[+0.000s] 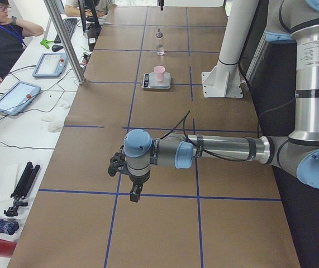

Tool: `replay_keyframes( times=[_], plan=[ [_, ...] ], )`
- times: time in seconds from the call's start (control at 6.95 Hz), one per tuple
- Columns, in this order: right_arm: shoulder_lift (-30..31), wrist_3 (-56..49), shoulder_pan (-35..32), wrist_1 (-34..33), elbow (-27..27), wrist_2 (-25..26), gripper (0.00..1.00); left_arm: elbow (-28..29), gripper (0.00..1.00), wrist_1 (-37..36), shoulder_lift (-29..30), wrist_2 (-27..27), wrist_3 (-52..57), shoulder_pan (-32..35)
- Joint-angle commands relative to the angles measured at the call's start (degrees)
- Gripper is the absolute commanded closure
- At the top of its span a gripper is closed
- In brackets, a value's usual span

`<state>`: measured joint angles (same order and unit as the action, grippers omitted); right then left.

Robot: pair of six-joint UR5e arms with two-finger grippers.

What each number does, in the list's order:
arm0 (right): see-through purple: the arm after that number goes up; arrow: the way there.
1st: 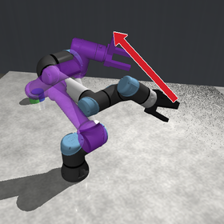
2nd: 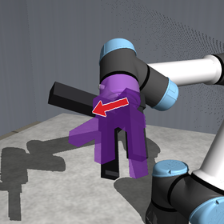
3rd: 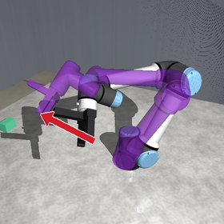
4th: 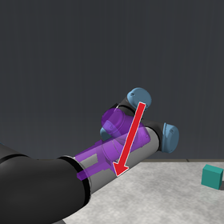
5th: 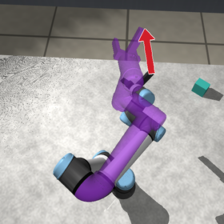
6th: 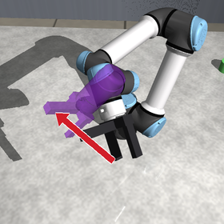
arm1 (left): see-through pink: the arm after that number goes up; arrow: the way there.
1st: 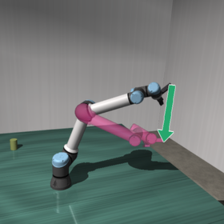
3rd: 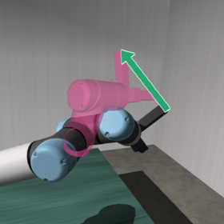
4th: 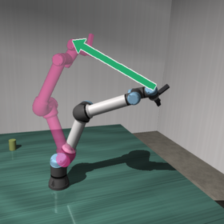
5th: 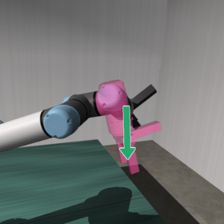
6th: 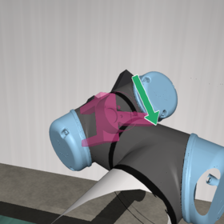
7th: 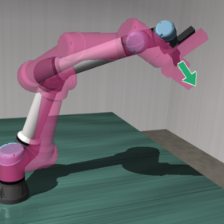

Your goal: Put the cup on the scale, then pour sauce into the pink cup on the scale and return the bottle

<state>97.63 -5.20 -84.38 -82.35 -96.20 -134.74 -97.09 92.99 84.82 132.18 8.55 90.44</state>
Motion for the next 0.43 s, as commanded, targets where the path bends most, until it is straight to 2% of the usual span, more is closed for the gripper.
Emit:
replay_keyframes(
  times=[0.0, 0.29],
  plan=[
    [0.0, -0.1, 0.0, 0.0, 0.1, 0.2, 0.0, 0.0, 0.0, 0.0, 0.0, 0.0, 0.1, 0.0],
    [0.2, 0.0, 0.0, 0.0, 0.1, 0.4, 0.0, 0.0, 0.0, 0.0, 0.0, 0.0, 0.1, 0.0]
  ],
)
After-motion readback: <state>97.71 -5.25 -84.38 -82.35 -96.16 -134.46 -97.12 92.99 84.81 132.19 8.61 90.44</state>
